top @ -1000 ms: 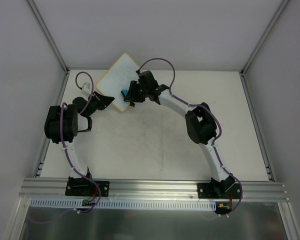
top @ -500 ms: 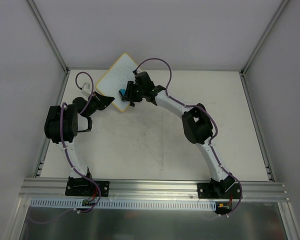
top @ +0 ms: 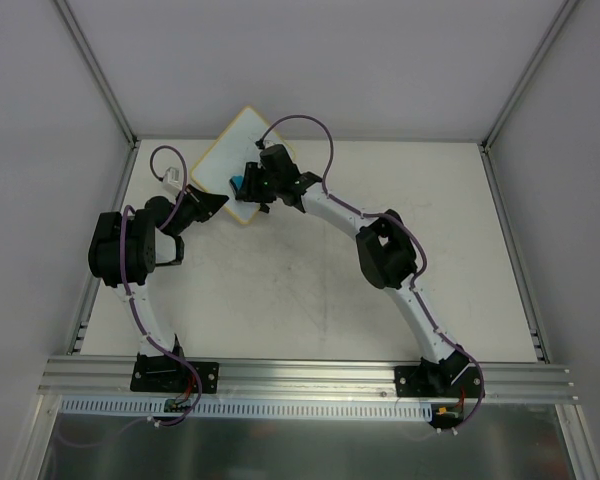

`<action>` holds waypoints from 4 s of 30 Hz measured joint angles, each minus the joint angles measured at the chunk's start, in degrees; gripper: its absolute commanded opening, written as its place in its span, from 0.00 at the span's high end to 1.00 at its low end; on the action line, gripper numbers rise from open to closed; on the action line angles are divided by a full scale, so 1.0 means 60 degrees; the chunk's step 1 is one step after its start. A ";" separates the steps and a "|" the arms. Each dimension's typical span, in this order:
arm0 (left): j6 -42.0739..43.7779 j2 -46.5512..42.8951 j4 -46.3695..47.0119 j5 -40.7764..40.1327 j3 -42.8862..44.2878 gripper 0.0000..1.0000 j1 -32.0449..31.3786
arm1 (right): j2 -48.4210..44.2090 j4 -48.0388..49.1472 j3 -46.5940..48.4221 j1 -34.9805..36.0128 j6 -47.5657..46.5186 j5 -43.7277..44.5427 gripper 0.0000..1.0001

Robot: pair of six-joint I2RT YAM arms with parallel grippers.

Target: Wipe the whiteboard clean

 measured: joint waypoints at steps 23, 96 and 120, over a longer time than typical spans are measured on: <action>-0.0022 -0.0168 0.0044 -0.0036 -0.0226 1.00 0.0000 | 0.0714 0.0222 0.1096 -0.0146 0.0000 -0.0452 1.00; -0.0029 -0.0736 0.0215 -0.0342 -0.1100 1.00 -0.0295 | 0.0929 -0.0798 0.1413 -0.0568 -0.0055 -0.0459 1.00; -0.0237 -0.1239 0.0182 -0.0353 -0.1778 1.00 -0.0280 | 0.0816 -0.0729 0.1752 0.0226 -0.0470 -0.0710 1.00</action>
